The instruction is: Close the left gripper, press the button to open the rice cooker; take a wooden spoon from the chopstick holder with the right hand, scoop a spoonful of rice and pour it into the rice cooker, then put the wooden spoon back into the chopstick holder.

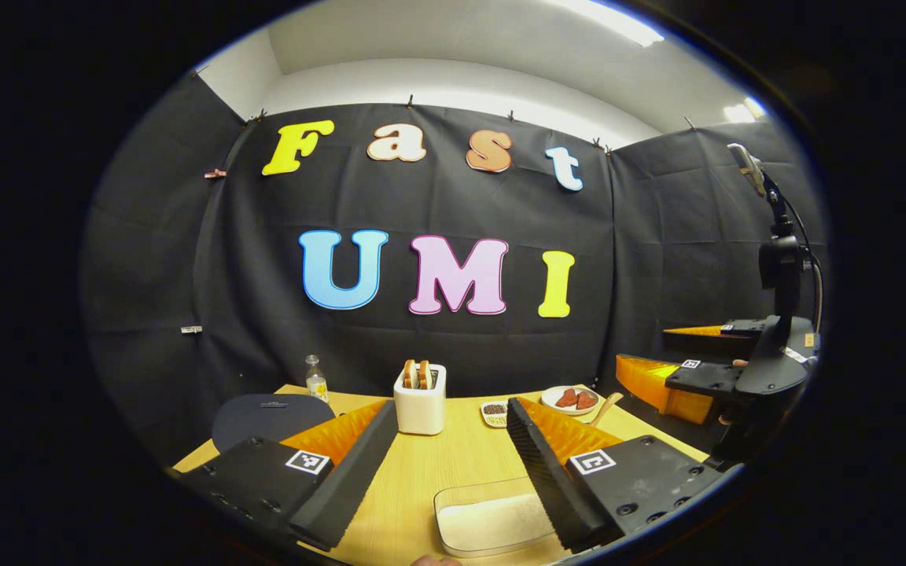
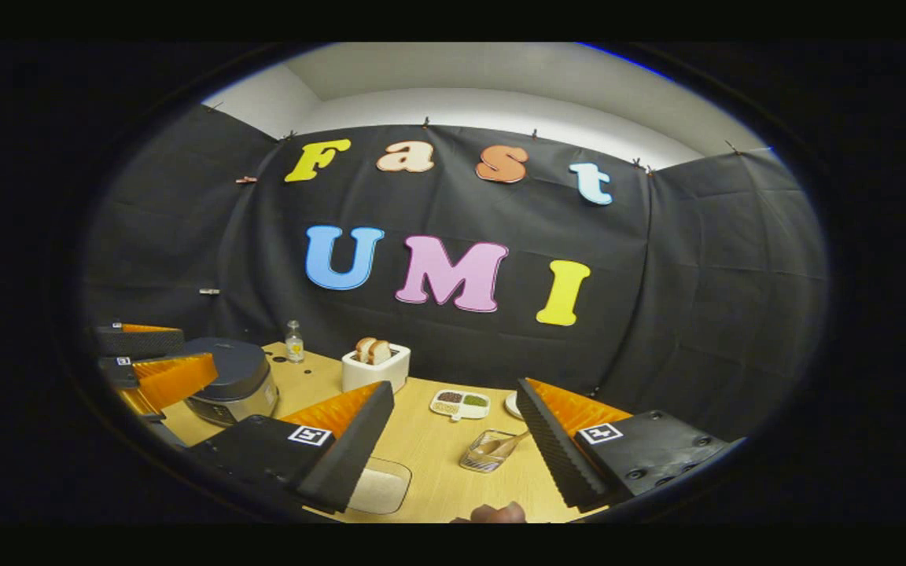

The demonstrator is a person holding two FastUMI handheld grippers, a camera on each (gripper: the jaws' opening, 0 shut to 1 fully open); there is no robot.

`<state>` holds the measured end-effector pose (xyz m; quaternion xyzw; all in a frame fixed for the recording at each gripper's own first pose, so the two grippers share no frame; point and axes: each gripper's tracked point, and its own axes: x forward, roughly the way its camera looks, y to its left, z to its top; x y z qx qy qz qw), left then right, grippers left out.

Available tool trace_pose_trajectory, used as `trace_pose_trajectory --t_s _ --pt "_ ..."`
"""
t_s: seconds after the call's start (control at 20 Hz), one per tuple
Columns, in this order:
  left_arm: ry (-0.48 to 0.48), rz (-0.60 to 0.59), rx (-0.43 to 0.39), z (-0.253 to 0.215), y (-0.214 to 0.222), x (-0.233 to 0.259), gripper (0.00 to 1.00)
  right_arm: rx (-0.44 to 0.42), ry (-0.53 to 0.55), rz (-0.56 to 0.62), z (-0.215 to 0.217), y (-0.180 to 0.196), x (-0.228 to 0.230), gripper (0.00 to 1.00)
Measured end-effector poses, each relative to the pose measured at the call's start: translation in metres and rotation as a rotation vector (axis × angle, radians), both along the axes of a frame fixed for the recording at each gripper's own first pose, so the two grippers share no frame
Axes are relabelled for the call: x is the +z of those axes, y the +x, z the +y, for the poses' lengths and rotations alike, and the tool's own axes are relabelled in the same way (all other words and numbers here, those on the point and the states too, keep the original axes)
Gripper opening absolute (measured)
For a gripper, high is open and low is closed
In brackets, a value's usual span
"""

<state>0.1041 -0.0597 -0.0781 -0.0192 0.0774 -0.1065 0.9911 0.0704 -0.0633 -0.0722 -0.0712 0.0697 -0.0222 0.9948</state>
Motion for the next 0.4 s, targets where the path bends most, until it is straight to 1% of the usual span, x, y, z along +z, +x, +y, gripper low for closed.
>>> trace_pose_trajectory --t_s 0.05,0.15,0.2,0.25,0.4 --pt "-0.007 -0.004 0.005 0.001 0.001 0.001 0.95 -0.004 0.003 0.004 -0.002 0.000 -0.001 0.96" --pt "-0.011 -0.001 0.017 0.005 0.001 0.000 0.95 -0.013 0.016 0.011 -0.004 0.001 -0.002 0.98" --pt "-0.017 -0.001 0.023 0.008 0.001 0.001 0.92 -0.019 0.022 0.014 -0.006 0.002 -0.003 0.98" --pt "-0.026 -0.003 0.029 0.010 0.002 0.002 0.95 -0.028 0.026 0.019 -0.009 0.003 -0.005 0.98" --pt "-0.044 0.004 0.042 0.013 0.003 -0.001 0.95 -0.041 0.033 0.031 -0.012 0.005 -0.007 0.98"
